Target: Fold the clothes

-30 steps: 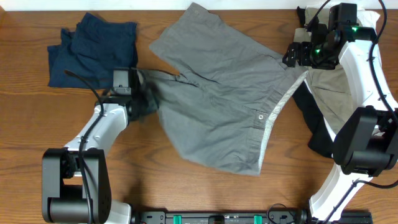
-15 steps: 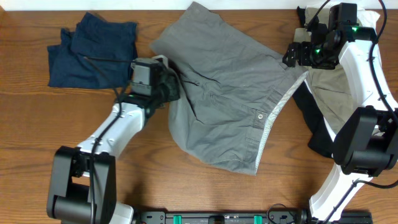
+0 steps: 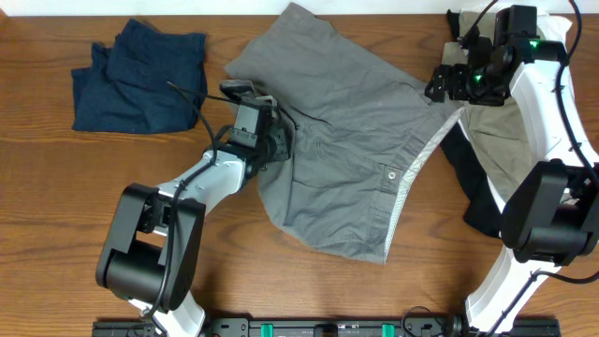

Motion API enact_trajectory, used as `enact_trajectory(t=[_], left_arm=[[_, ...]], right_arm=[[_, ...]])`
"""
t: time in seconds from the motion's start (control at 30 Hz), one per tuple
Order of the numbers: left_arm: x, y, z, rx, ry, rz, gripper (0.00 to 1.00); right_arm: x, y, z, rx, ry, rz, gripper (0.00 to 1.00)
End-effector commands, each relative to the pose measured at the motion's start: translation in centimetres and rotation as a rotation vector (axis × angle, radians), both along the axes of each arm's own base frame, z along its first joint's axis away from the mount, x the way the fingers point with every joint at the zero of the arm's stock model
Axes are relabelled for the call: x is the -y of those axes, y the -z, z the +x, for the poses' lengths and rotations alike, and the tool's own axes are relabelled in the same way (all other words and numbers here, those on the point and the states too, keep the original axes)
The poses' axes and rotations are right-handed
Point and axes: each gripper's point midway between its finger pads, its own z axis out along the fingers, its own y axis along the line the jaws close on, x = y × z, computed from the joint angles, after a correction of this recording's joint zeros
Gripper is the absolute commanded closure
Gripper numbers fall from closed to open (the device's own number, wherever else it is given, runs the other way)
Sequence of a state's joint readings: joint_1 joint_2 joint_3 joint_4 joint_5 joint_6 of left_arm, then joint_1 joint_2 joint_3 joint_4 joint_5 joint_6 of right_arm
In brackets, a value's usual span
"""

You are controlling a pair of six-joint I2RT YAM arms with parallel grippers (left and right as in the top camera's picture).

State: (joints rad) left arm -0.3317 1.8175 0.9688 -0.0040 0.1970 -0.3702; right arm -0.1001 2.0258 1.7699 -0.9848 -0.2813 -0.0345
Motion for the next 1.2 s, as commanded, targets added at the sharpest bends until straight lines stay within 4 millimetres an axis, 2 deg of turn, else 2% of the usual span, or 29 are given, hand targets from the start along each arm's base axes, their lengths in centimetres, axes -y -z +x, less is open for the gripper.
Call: enact_trajectory(t=[0.0, 0.17, 0.33, 0.6, 0.73, 0.83, 0.93, 1.03, 1.17], left_arm=[[1.1, -3.2, 1.5, 0.037, 0.01, -0.015, 0.75], [2.7, -4.7, 1.0, 0.01, 0.07, 0.012, 0.75], [4.9, -4.6, -0.4, 0.005, 0.159, 0.039, 0.75], [4.5, -4.3, -1.1, -0.022, 0.163, 0.06, 0.75], [2.4, -6.6, -0.7, -0.004, 0.114, 0.053, 0.75], [-0.4, -10.4, -0.6, 0.041, 0.052, 0.038, 0.74], [-3.2, -12.6, -0.7, 0.068, -0.01, 0.032, 0.73], [-5.9, -12.2, -0.4, 0.044, -0.075, 0.04, 0.73], [-7.4, -8.7, 0.2, -0.032, -0.111, 0.056, 0.69]], right_arm=[[-0.7, -2.0, 0.1, 0.049, -0.029, 0.005, 0.01], [-0.7, -2.1, 0.2, 0.053, -0.029, 0.004, 0.01], [-0.7, -2.0, 0.2, 0.053, -0.029, 0.004, 0.01], [-0.7, -2.0, 0.2, 0.052, -0.029, 0.004, 0.01], [-0.7, -2.0, 0.1, 0.049, -0.029, 0.004, 0.01], [-0.7, -2.0, 0.1, 0.049, -0.029, 0.004, 0.01], [-0.7, -2.0, 0.1, 0.049, -0.029, 0.005, 0.01], [-0.7, -2.0, 0.1, 0.049, -0.03, 0.006, 0.01], [-1.1, -2.1, 0.1, 0.051, -0.038, 0.029, 0.01]])
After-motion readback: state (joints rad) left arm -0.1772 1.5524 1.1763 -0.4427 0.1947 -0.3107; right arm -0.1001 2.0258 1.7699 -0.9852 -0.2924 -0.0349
